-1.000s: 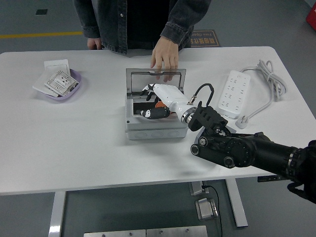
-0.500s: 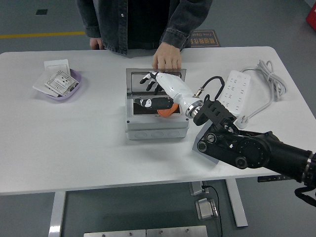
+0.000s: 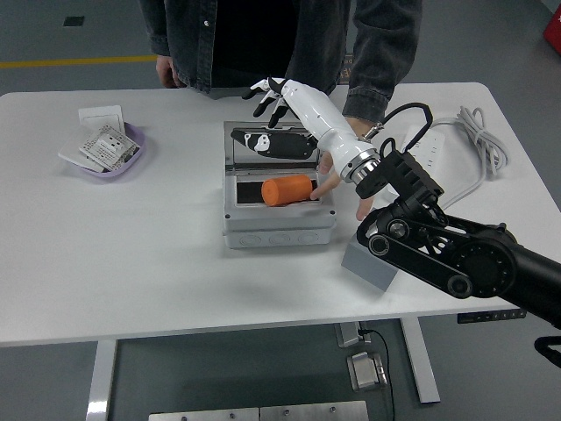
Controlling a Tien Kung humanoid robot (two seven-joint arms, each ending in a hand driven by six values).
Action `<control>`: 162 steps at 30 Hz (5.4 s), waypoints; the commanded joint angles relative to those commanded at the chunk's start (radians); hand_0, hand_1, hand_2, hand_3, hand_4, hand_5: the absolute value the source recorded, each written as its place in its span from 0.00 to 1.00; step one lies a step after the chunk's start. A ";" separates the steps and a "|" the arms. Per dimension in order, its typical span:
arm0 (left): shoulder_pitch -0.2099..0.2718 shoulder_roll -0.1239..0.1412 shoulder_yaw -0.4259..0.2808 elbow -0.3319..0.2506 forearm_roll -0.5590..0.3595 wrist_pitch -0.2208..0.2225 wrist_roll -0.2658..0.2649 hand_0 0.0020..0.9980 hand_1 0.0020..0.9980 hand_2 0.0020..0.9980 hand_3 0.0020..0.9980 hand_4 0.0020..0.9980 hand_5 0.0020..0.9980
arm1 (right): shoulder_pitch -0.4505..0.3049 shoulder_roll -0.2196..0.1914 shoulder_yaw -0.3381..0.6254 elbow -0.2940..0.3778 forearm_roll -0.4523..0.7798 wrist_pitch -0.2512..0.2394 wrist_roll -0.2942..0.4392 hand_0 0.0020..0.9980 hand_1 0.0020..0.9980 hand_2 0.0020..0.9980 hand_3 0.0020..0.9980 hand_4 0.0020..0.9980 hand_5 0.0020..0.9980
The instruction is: Pick up the cylinder from the cube,place it in the box,flap close box
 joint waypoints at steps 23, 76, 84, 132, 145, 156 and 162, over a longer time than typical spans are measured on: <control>-0.016 0.007 0.032 0.000 -0.019 -0.003 -0.002 0.64 0.67 0.55 0.56 0.46 0.06 | 0.229 0.131 -0.223 -0.483 0.296 0.047 0.024 0.78 0.72 0.71 0.68 0.95 0.67; -0.004 0.001 -0.001 0.000 0.000 0.000 -0.008 0.64 0.67 0.55 0.55 0.48 0.07 | -0.021 -0.115 -0.209 -0.006 0.053 0.018 -0.034 0.75 0.68 0.69 0.68 0.94 0.70; -0.001 0.000 -0.017 0.000 0.014 0.000 -0.005 0.64 0.67 0.55 0.56 0.48 0.07 | -0.133 -0.151 -0.033 0.020 -0.042 0.024 -0.055 0.74 0.68 0.69 0.68 0.93 0.70; 0.023 0.041 -0.015 0.000 0.042 0.001 -0.006 0.64 0.67 0.55 0.55 0.47 0.07 | -0.783 -0.138 0.885 0.239 0.414 0.016 0.236 0.85 0.74 0.76 0.78 1.00 0.46; 0.000 0.048 -0.037 0.000 0.046 0.002 -0.004 0.64 0.67 0.55 0.56 0.48 0.07 | -0.780 -0.128 0.902 0.224 0.427 0.003 0.231 0.83 0.73 0.75 0.89 0.73 0.09; 0.000 0.054 -0.035 0.000 0.032 0.003 -0.002 0.64 0.67 0.55 0.56 0.48 0.07 | -0.782 -0.124 0.895 0.205 0.426 -0.001 0.256 0.84 0.74 0.73 0.86 0.72 0.12; 0.007 0.050 -0.080 0.000 0.071 0.002 0.009 0.64 0.67 0.55 0.56 0.48 0.07 | -0.771 -0.123 0.883 0.178 0.427 -0.001 0.282 0.83 0.74 0.72 0.82 0.72 0.12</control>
